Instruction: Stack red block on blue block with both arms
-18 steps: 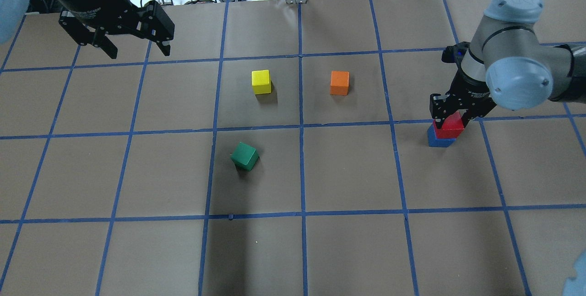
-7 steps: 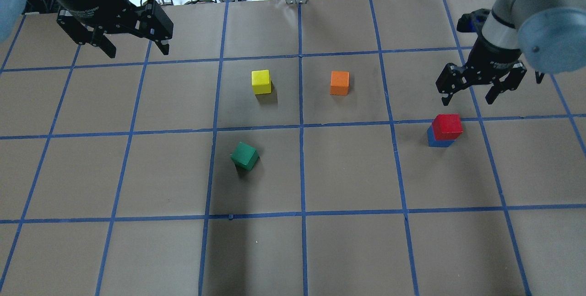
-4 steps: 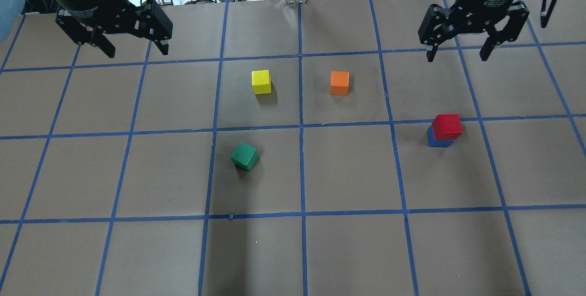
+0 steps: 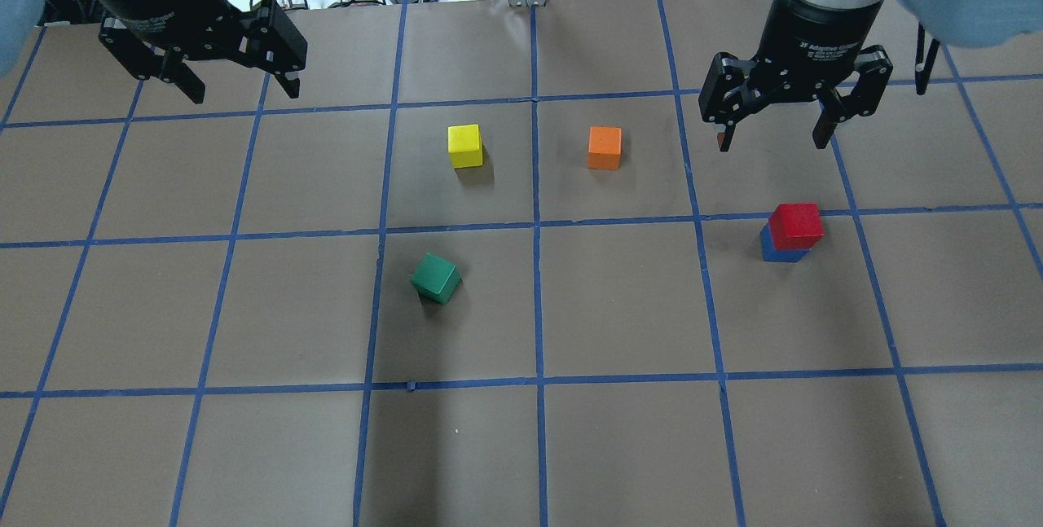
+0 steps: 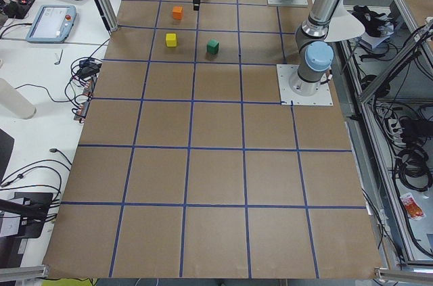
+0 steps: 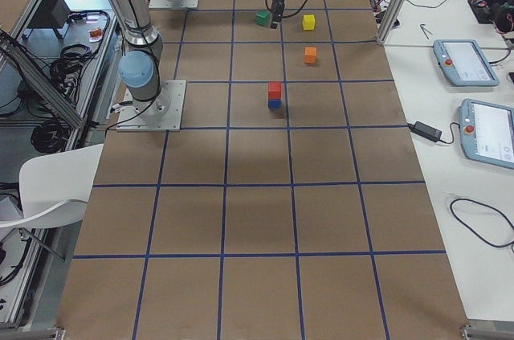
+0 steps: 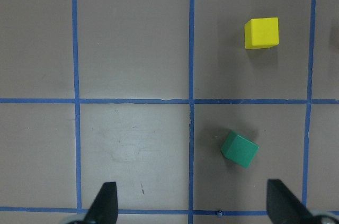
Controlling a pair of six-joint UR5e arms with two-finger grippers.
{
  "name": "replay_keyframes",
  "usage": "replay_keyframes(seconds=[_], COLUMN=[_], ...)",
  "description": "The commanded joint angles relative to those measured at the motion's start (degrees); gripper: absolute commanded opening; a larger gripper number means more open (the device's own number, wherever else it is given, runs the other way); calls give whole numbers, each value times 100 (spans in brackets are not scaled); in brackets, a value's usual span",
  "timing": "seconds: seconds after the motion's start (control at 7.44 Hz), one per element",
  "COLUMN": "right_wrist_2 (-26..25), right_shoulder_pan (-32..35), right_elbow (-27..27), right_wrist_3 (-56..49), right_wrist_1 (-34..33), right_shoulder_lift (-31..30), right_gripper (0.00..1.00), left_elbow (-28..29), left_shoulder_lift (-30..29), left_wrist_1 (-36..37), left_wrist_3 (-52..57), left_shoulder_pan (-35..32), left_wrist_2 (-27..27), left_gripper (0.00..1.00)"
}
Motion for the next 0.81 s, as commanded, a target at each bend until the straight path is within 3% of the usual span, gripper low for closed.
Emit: replay_keyframes(seconds=[0.0, 0.67], right_wrist_2=[-10, -1], right_shoulder_pan=[-5, -49], right_elbow=[-73, -21], right_wrist_3=[-56, -47], right_wrist_1=[-115, -114], right_shoulder_lift=[-130, -122], right_gripper=[100, 100], left_elbow=[-3, -4], left_shoulder_lift=[0, 0], left_wrist_1=[1, 1], left_wrist_3=[0, 0], left_shoulder_pan=[0, 0], left_wrist_2=[-5, -5], left_gripper=[100, 100])
